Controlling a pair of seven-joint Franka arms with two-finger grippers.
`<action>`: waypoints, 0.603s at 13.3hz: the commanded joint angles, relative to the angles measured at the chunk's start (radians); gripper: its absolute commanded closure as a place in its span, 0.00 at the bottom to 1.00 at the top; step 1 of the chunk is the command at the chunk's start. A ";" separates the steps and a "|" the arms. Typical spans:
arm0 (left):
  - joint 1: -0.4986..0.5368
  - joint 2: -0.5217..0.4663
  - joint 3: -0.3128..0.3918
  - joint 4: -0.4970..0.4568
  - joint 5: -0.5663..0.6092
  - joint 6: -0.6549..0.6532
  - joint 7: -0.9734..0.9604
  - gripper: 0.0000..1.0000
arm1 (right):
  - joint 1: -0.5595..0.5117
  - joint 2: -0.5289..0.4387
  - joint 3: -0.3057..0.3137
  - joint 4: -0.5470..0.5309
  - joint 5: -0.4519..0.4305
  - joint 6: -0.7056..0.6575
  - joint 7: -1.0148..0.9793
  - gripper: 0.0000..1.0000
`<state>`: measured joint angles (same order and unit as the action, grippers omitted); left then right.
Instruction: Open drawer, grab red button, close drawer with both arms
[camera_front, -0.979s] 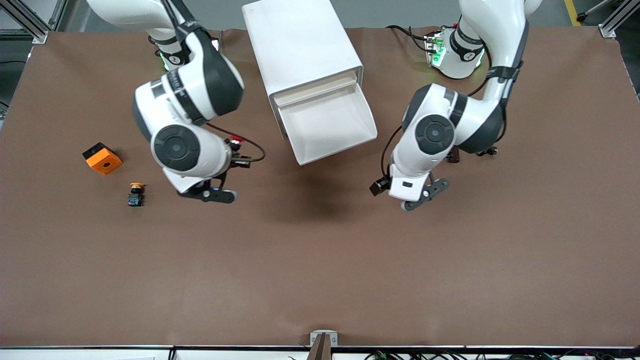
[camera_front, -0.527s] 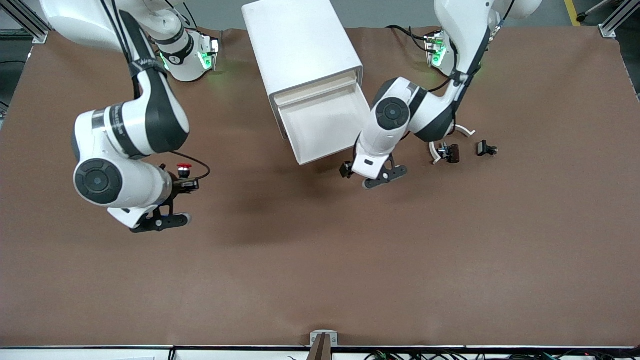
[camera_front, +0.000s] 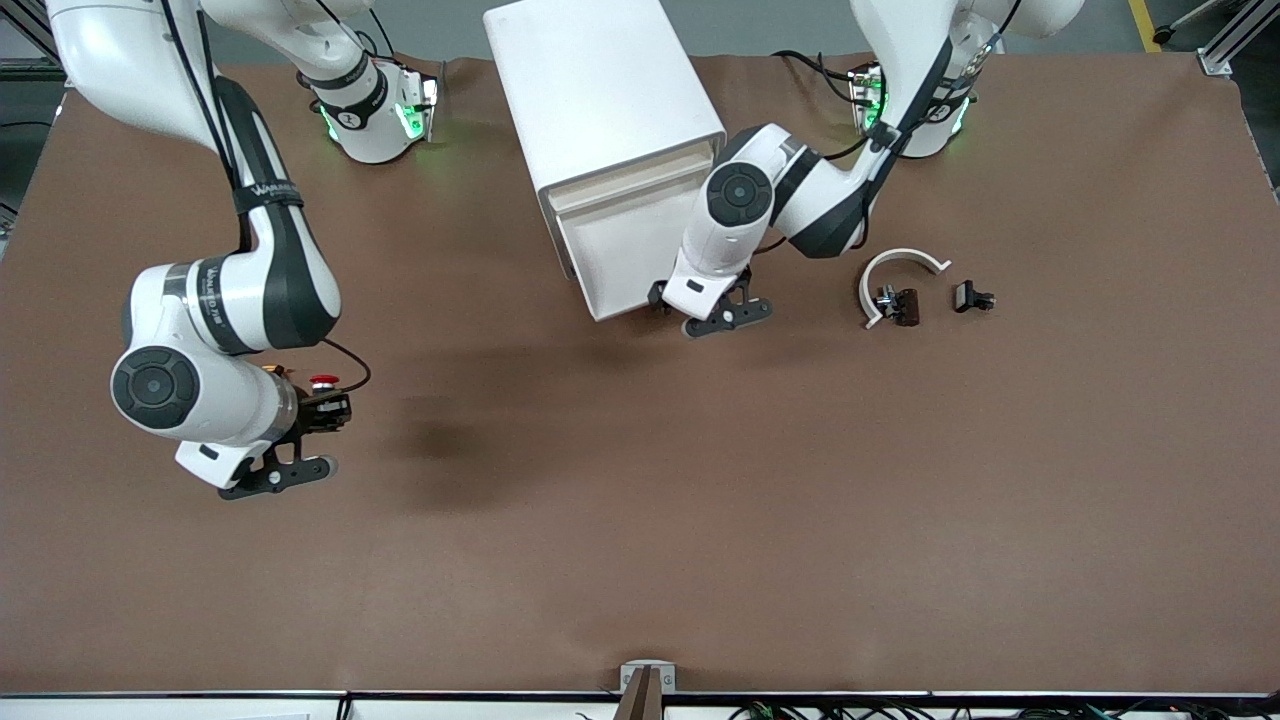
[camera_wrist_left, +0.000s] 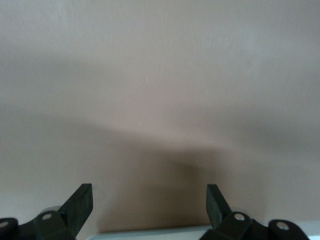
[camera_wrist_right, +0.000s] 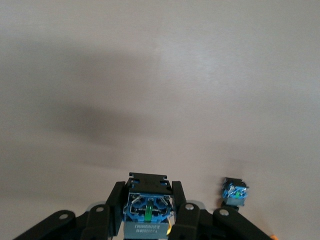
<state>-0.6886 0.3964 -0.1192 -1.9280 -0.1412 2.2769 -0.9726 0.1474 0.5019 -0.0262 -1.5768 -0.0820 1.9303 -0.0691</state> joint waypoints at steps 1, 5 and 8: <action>0.001 -0.027 -0.037 -0.023 0.019 -0.049 -0.008 0.00 | -0.063 -0.031 0.019 -0.126 -0.024 0.125 -0.009 0.68; 0.001 -0.022 -0.095 -0.028 0.005 -0.056 -0.037 0.00 | -0.140 -0.029 0.017 -0.285 -0.024 0.347 -0.009 0.67; 0.001 -0.019 -0.137 -0.032 -0.017 -0.057 -0.083 0.00 | -0.141 -0.031 -0.020 -0.341 -0.025 0.374 -0.012 0.67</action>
<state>-0.6887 0.3963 -0.2301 -1.9417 -0.1441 2.2308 -1.0203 0.0156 0.5033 -0.0347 -1.8634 -0.0844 2.2927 -0.0779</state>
